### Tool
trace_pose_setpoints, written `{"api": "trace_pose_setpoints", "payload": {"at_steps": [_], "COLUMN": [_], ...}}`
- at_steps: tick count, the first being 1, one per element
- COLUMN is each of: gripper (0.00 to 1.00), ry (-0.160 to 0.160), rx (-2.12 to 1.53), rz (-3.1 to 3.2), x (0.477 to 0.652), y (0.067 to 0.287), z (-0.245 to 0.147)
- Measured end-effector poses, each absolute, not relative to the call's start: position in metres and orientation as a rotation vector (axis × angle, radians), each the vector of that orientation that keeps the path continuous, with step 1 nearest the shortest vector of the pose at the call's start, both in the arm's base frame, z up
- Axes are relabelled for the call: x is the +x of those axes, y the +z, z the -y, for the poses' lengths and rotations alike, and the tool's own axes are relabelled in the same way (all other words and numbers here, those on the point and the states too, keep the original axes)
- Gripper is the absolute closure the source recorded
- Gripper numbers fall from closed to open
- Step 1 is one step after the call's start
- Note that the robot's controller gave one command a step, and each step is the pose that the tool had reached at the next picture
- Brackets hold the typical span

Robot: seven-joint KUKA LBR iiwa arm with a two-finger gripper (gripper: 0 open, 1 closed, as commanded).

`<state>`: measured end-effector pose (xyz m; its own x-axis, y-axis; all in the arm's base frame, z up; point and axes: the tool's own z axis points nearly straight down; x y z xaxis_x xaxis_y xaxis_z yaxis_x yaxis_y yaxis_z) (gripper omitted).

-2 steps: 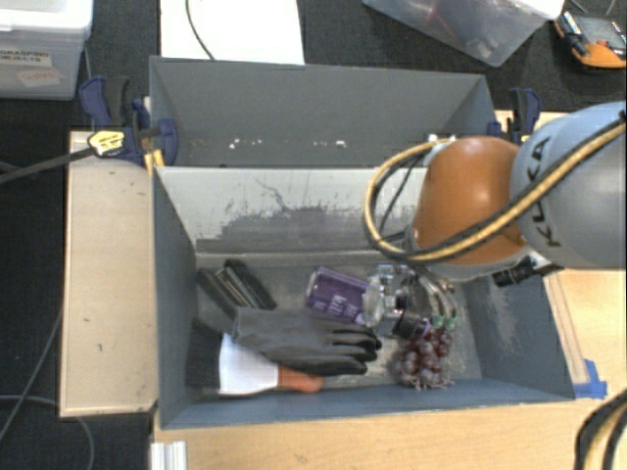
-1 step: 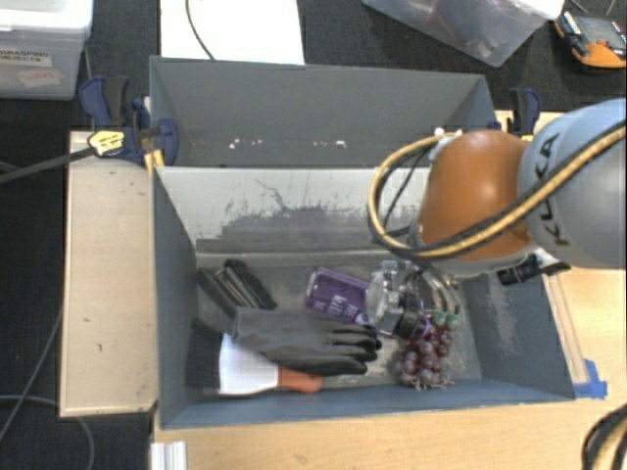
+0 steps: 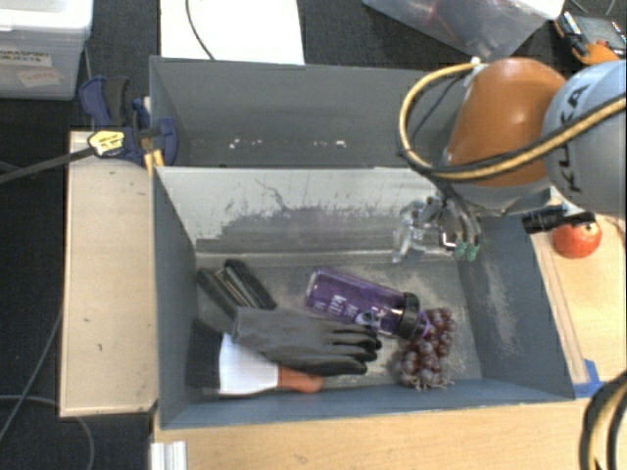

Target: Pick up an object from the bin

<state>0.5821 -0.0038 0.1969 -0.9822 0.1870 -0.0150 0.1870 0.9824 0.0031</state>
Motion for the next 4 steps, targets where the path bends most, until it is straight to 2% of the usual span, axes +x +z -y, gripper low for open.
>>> {"api": "trace_pose_setpoints", "payload": {"at_steps": [1,2,4], "gripper": [1.00,0.00,0.00], "ry": [0.005,-0.001,-0.004], "rx": [0.285,-0.319,-0.408], "rz": [-3.139,-3.099,-3.088], "x": [0.506,0.551,0.552], "y": [0.141,0.118,0.114], "z": [0.008,-0.002,-0.003]}}
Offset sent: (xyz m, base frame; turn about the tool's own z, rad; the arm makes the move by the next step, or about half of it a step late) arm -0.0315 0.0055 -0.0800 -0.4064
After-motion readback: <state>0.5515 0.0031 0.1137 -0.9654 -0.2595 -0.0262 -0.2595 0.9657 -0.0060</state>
